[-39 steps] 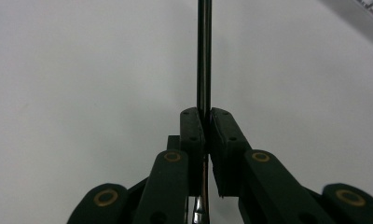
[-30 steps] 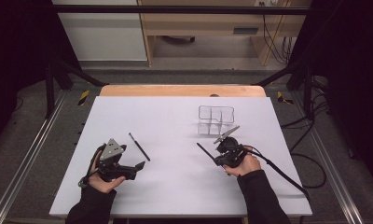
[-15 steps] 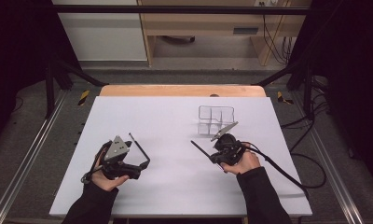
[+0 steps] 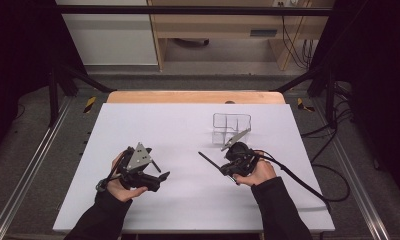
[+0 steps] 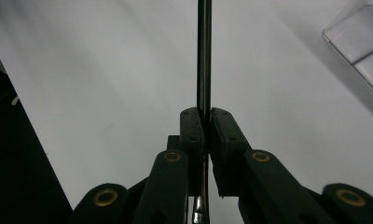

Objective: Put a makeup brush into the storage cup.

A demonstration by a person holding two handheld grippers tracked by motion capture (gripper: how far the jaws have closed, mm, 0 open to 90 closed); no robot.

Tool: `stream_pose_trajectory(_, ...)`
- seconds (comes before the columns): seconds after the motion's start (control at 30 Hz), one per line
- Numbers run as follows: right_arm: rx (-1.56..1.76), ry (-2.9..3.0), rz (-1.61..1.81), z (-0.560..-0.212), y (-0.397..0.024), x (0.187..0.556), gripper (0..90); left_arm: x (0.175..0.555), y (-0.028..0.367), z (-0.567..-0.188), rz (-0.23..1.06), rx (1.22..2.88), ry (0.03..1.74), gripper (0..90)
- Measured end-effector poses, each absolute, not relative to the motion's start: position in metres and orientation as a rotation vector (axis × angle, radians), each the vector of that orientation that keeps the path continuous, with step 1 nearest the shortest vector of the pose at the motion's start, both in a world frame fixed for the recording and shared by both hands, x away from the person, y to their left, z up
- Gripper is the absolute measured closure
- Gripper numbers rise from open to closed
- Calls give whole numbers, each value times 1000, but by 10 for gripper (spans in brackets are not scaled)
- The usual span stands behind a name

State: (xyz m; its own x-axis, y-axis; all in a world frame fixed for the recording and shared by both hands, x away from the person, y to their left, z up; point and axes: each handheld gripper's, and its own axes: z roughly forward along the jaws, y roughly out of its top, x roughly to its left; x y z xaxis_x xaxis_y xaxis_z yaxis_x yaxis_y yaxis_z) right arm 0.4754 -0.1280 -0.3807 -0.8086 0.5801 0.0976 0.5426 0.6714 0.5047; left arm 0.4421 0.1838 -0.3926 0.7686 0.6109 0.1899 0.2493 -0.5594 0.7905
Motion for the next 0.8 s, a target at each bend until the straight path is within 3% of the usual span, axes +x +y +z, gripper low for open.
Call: stream_pose_trajectory(0.8, 872, 2896, 826, -380, -111, 477, 841, 446, 143, -389, 597, 2282, 441, 62)
